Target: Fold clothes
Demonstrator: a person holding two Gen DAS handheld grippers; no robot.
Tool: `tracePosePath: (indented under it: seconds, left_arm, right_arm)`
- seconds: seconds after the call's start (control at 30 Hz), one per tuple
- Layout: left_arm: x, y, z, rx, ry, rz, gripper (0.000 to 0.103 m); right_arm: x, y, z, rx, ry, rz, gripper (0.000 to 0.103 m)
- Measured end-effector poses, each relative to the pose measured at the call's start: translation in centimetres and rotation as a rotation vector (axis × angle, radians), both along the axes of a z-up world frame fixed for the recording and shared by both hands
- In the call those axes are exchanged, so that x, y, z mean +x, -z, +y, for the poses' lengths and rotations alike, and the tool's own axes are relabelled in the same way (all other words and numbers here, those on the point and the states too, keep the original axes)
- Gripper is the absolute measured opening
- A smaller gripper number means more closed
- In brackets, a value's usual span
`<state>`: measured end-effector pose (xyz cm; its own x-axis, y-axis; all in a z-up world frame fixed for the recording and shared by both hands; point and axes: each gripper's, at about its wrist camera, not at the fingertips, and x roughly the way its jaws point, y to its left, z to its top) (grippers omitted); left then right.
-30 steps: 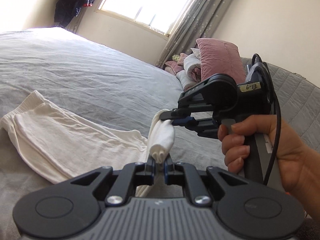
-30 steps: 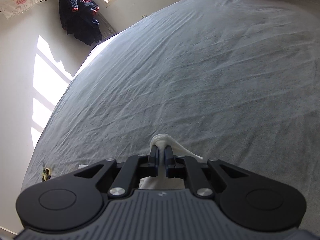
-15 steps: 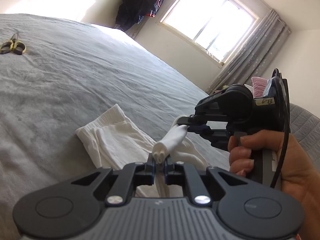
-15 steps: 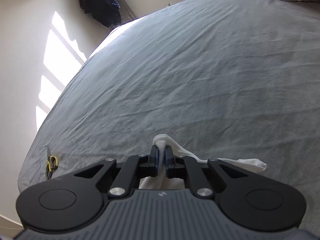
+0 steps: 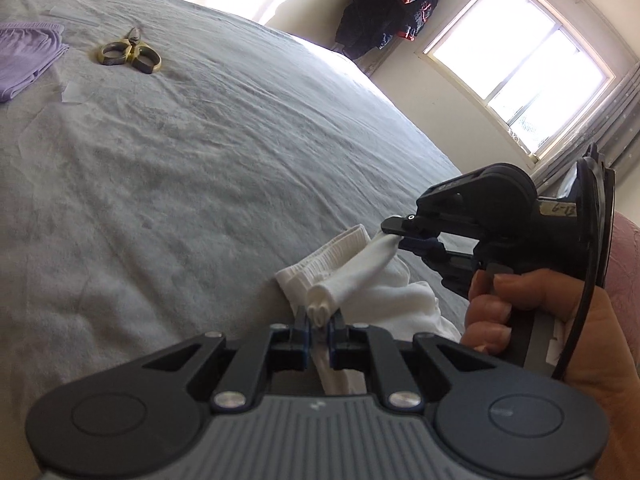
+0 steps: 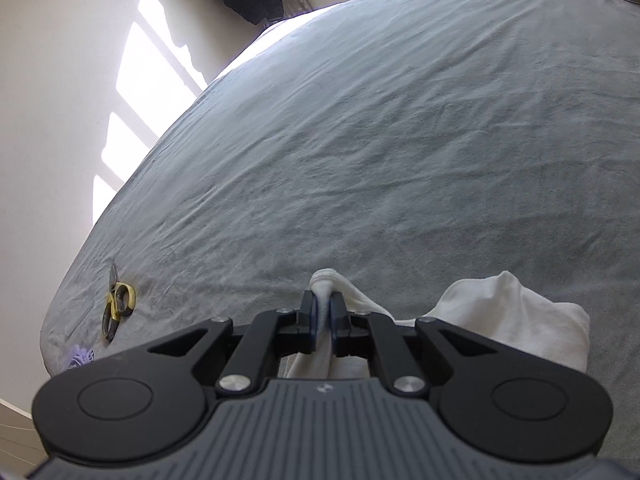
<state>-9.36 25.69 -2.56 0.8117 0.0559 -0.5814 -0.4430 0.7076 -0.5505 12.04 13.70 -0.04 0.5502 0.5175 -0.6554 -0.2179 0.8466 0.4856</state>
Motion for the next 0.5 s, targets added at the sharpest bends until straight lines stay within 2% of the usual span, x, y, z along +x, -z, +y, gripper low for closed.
tracePosePath:
  seconds: [0.13, 0.17, 0.2, 0.23, 0.27, 0.4, 0.5]
  left_arm:
    - [-0.1, -0.1, 0.4, 0.021, -0.018, 0.032, 0.014]
    - [-0.2, -0.2, 0.5, 0.035, -0.019, 0.027, 0.021]
    - [-0.3, -0.3, 0.7, 0.051, -0.018, 0.018, 0.026]
    - [-0.4, -0.5, 0.7, 0.071, -0.016, 0.010, 0.027]
    - [-0.5, -0.7, 0.7, 0.102, -0.016, 0.000, 0.029]
    - [-0.6, -1.3, 0.8, 0.212, -0.014, -0.022, 0.033]
    - [-0.1, -1.8, 0.8, 0.288, -0.023, -0.019, 0.038]
  right_arm:
    - [0.0, 0.6, -0.6, 0.100, -0.021, 0.000, 0.017]
    - [0.1, 0.7, -1.2, 0.130, -0.016, 0.002, 0.017]
    - [0.1, 0.6, -2.0, 0.162, -0.006, 0.003, 0.024]
    - [0.1, 0.6, -2.9, 0.181, 0.014, -0.002, 0.038]
    - [0.1, 0.6, -3.8, 0.198, 0.034, -0.008, 0.044]
    - [-0.3, 0.5, -7.3, 0.195, 0.097, -0.032, 0.046]
    - [-1.2, 0.2, -9.7, 0.121, 0.137, -0.068, 0.046]
